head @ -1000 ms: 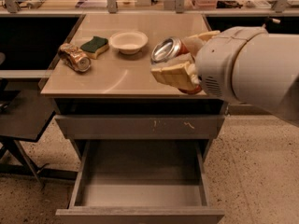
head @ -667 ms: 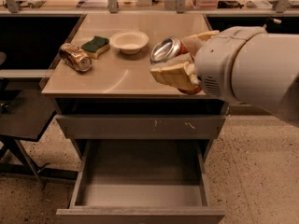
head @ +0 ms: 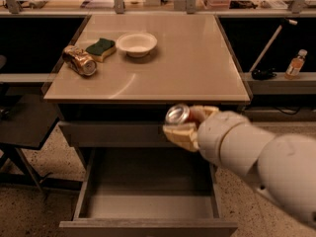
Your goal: Place coke can into middle drawer
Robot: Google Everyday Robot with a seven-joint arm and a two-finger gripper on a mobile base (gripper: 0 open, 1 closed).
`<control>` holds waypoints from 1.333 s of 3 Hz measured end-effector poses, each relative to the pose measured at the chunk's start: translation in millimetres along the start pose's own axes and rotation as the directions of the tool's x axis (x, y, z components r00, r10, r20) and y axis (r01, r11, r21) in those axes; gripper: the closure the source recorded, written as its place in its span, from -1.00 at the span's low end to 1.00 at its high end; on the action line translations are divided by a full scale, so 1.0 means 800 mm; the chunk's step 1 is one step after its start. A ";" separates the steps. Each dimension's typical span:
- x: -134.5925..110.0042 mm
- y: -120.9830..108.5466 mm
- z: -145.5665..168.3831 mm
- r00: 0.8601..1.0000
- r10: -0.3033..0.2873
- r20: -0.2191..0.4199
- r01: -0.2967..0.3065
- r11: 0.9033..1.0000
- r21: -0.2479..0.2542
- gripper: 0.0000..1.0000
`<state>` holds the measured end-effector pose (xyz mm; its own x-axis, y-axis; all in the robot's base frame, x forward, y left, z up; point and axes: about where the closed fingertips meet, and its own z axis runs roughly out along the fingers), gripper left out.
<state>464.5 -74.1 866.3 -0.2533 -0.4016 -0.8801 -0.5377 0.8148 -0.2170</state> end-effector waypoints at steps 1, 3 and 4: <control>0.141 0.030 0.043 0.986 0.137 -0.096 -0.139 0.990 -0.009 1.00; 0.284 0.068 0.081 0.940 0.243 -0.240 -0.239 0.970 0.045 1.00; 0.306 0.078 0.083 0.942 0.256 -0.217 -0.248 0.967 0.063 1.00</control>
Offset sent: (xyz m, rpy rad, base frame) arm -0.0479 -0.0648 -0.3656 0.0905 0.4526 -0.4094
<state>422.3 -94.2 609.5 -0.5512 -0.2602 -0.7928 -0.4058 0.9138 -0.0178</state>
